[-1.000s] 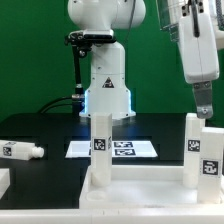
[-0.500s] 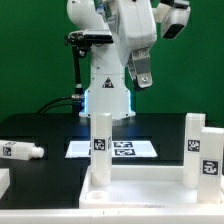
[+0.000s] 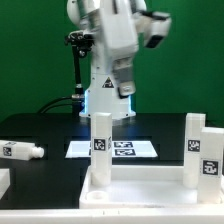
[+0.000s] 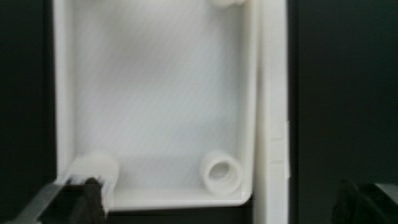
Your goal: Assemble desk
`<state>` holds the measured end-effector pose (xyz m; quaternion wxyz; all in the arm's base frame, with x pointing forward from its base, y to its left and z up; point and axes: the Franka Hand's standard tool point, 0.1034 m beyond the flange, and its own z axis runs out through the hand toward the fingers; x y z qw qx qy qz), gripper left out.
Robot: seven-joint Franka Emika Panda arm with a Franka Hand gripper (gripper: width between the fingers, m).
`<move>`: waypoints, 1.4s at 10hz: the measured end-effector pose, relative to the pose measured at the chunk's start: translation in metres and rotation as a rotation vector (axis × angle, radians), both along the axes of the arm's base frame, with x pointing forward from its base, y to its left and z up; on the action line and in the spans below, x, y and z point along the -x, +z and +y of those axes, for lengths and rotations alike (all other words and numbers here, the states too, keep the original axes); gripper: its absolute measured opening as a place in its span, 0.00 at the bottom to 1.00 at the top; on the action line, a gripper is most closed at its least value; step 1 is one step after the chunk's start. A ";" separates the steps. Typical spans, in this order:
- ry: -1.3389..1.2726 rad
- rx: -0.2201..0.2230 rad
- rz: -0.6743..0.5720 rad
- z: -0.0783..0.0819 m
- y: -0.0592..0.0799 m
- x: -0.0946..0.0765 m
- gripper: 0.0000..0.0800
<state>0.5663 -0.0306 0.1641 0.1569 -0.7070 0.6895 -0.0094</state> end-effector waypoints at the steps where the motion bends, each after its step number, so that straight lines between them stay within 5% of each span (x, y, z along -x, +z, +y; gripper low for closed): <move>1: 0.041 0.008 -0.002 -0.027 -0.004 0.019 0.81; 2: 0.032 -0.001 0.007 -0.055 -0.003 0.032 0.81; 3: 0.014 -0.001 0.018 -0.065 -0.008 0.041 0.81; 8: 0.022 -0.005 0.035 -0.061 -0.013 0.042 0.81; 10: 0.023 -0.129 0.183 -0.069 -0.033 0.071 0.81; 13: -0.005 -0.089 0.212 -0.092 -0.058 0.097 0.81; 14: -0.005 -0.094 0.212 -0.090 -0.057 0.096 0.81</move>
Offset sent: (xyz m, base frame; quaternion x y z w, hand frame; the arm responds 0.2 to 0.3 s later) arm 0.0000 0.0000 0.0000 0.0000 0.0000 0.0000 1.0000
